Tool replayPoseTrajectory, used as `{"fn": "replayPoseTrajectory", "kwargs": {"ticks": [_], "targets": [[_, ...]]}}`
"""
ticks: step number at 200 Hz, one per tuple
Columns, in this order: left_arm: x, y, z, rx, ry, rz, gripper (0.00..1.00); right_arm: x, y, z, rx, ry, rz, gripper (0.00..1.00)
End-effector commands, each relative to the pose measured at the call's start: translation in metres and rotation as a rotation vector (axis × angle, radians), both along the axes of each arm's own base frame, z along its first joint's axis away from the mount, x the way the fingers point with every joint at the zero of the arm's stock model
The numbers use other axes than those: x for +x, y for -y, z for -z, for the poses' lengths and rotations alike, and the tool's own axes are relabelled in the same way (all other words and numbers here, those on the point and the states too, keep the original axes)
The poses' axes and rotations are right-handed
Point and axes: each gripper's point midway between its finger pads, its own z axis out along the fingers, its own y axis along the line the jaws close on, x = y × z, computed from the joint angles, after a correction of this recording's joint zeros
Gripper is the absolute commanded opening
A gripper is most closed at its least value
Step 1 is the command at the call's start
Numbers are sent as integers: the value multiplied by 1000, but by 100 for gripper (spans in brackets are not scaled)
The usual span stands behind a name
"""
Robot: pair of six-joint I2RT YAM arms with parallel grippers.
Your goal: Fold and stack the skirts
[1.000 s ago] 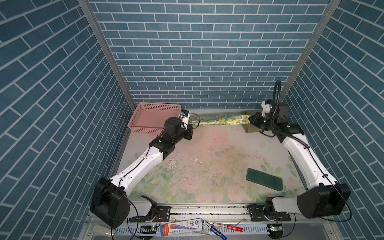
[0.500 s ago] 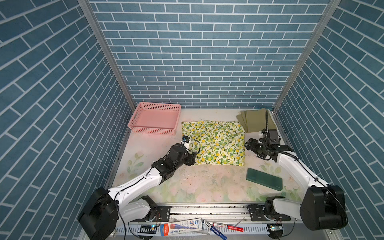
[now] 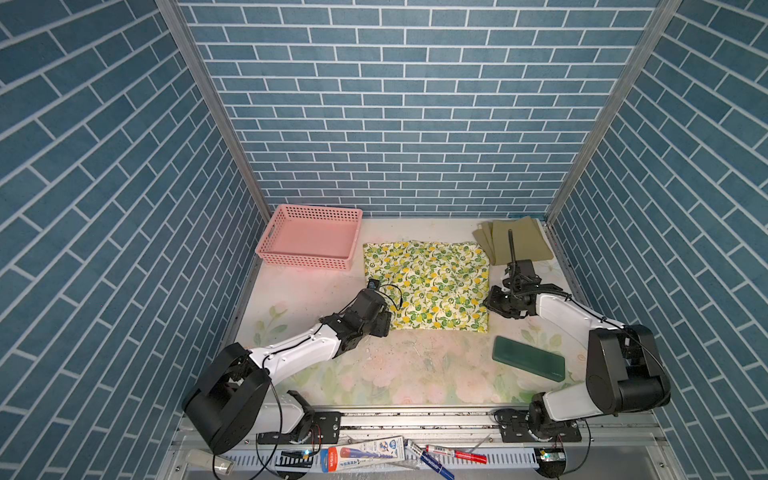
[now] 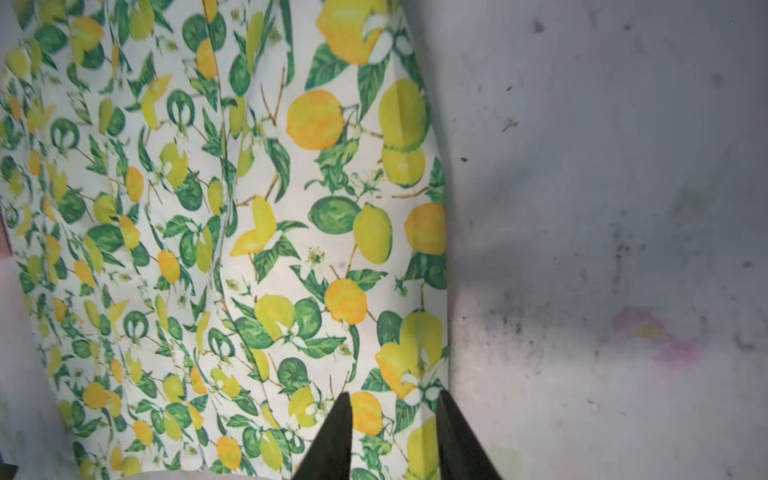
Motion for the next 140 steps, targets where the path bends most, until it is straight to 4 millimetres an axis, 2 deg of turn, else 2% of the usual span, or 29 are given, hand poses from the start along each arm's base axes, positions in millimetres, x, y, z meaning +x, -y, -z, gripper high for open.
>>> {"fn": "replayPoseTrajectory", "kwargs": {"ticks": [1, 18, 34, 45, 92, 103, 140], "targets": [[-1, -4, 3, 24, -17, -28, 74, -13, 2, 21, -82, -50, -35, 31], [-1, -6, 4, 29, -20, -35, 74, -17, -3, 28, -97, -70, -54, 24], [-1, -7, 5, 37, -24, -40, 75, -18, -2, 31, -117, -75, -57, 13], [-1, -7, 5, 37, -26, -41, 75, -18, 0, 29, -129, -73, -58, 0], [-1, -8, 3, 47, -25, -44, 75, -23, 12, 7, -174, -21, -37, 0], [0, -7, 2, 44, -25, -42, 75, -25, 14, 4, -180, -18, -33, 11], [2, -4, 2, 37, -26, -39, 75, -32, 17, 10, -188, -42, -33, 33]]}}
